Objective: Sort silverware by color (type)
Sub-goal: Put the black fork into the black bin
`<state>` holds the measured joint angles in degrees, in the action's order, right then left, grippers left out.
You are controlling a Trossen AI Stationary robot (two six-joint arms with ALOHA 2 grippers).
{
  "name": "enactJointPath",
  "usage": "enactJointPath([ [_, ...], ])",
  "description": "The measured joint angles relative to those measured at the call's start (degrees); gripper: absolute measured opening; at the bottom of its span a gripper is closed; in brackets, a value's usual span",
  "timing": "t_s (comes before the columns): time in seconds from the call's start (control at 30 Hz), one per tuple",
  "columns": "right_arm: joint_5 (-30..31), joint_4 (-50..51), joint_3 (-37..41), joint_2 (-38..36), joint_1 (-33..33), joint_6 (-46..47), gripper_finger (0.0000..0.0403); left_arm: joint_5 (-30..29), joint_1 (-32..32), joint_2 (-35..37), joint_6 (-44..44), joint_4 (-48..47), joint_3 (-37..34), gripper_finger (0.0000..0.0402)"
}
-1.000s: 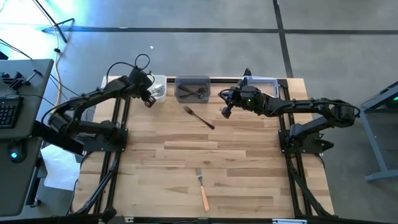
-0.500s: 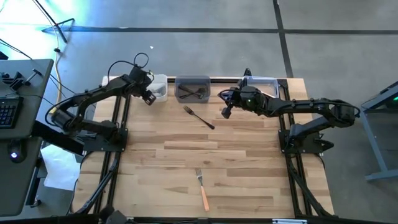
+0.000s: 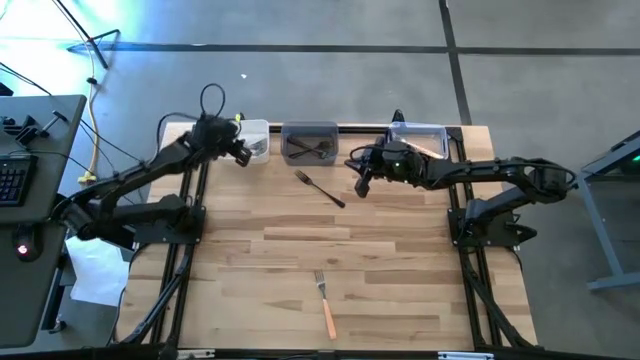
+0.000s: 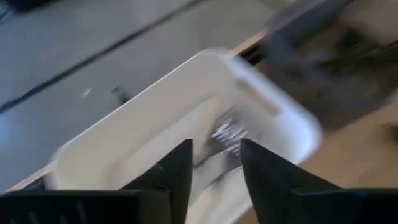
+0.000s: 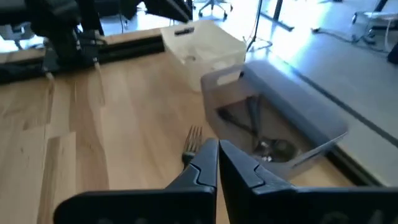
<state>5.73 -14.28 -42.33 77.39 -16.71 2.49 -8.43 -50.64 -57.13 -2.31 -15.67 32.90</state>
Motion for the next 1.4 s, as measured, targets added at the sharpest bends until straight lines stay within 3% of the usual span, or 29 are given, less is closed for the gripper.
enactJointPath([
  [0.23,-0.05,-4.20,0.00,7.08,1.76,3.76,0.0016,4.30,8.71,9.63,5.89,21.59,-13.09,0.0068],
  [0.5,-0.18,3.21,-6.64,13.01,3.77,9.53,0.0113,6.45,13.70,13.69,2.72,43.91,-23.74,0.0045],
  [0.8,0.36,15.71,-20.80,25.94,3.96,11.03,0.0172,6.37,13.69,13.66,2.66,45.93,-27.38,0.0042],
  [1.2,0.49,33.87,-40.20,41.88,3.96,11.03,0.0177,6.32,13.67,13.64,1.06,43.26,-27.51,0.0042],
  [1.4,0.77,35.54,-44.45,46.36,3.84,11.01,0.0177,6.30,13.65,13.64,0.14,43.08,-27.51,0.0042],
])
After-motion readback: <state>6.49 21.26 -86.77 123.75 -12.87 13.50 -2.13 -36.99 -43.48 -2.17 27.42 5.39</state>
